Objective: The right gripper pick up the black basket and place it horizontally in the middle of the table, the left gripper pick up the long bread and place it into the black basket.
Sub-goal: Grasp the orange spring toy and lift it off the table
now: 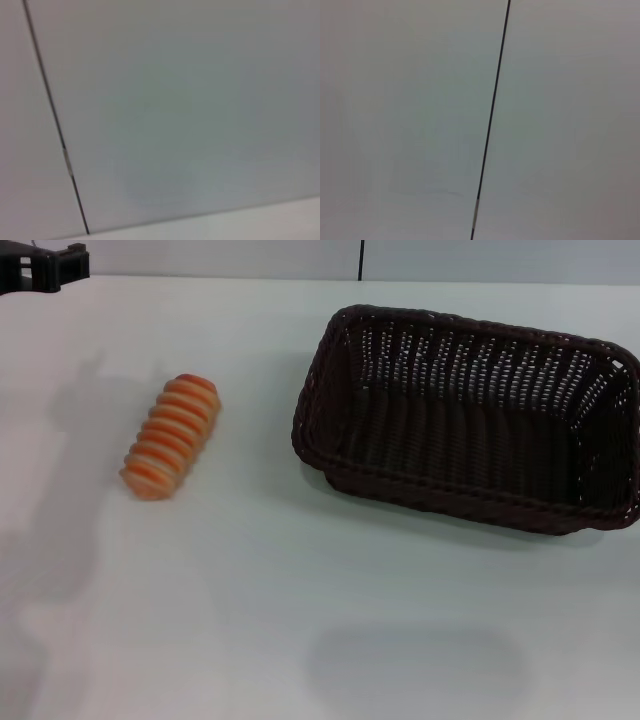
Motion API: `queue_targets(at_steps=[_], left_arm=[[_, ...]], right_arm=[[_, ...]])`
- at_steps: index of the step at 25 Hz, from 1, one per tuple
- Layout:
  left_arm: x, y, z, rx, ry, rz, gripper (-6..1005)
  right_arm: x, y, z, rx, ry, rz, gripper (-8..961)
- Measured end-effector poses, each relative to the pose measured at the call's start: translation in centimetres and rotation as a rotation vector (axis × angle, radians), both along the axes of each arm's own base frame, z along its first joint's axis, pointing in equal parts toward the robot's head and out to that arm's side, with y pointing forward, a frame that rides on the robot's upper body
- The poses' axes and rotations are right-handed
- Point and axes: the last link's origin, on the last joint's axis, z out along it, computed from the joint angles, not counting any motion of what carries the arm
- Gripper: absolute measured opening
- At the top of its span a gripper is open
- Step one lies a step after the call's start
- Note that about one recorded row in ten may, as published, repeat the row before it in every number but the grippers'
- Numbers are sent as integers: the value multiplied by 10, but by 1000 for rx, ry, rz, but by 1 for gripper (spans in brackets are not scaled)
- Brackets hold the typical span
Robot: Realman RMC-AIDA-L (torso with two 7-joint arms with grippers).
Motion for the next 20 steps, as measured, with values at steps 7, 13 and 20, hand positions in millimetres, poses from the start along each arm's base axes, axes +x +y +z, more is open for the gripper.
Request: queue_targets(at_steps=[7,13,20], left_arm=[[28,-2,6,-96,22,48,758],[52,-1,-6,-248,52,126,757],[62,2,-18,-318,48,187,756]], right_arm=[[12,-3,1,3,-40,-34,763],[24,-2,0,2,-72,-63,763],[28,2,-4,-12,-117,-69,762]])
